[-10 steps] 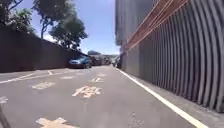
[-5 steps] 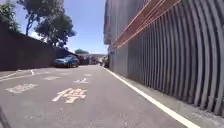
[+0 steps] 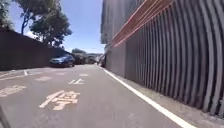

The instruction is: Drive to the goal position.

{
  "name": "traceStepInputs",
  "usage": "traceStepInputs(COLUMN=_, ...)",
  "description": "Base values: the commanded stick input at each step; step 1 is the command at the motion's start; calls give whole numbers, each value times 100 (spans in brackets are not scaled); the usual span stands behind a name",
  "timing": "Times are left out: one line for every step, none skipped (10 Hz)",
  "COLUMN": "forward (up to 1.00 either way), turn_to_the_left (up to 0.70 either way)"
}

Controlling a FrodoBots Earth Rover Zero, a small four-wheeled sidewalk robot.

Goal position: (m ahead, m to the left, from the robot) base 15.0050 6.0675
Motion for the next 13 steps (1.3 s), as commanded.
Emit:
traceStepInputs(forward=45, turn_to_the_left=0)
traceStepInputs(forward=45, turn_to_the_left=0)
traceStepInputs(forward=45, turn_to_the_left=0)
traceStepInputs(forward=45, turn_to_the_left=0)
traceStepInputs(forward=45, turn_to_the_left=0)
traceStepInputs(forward=45, turn_to_the_left=0)
traceStepInputs(forward=45, turn_to_the_left=8)
traceStepInputs(forward=45, turn_to_the_left=27)
traceStepInputs(forward=45, turn_to_the_left=27)
traceStepInputs(forward=45, turn_to_the_left=27)
traceStepInputs(forward=45, turn_to_the_left=27)
traceStepInputs(forward=45, turn_to_the_left=19)
traceStepInputs(forward=45, turn_to_the_left=1)
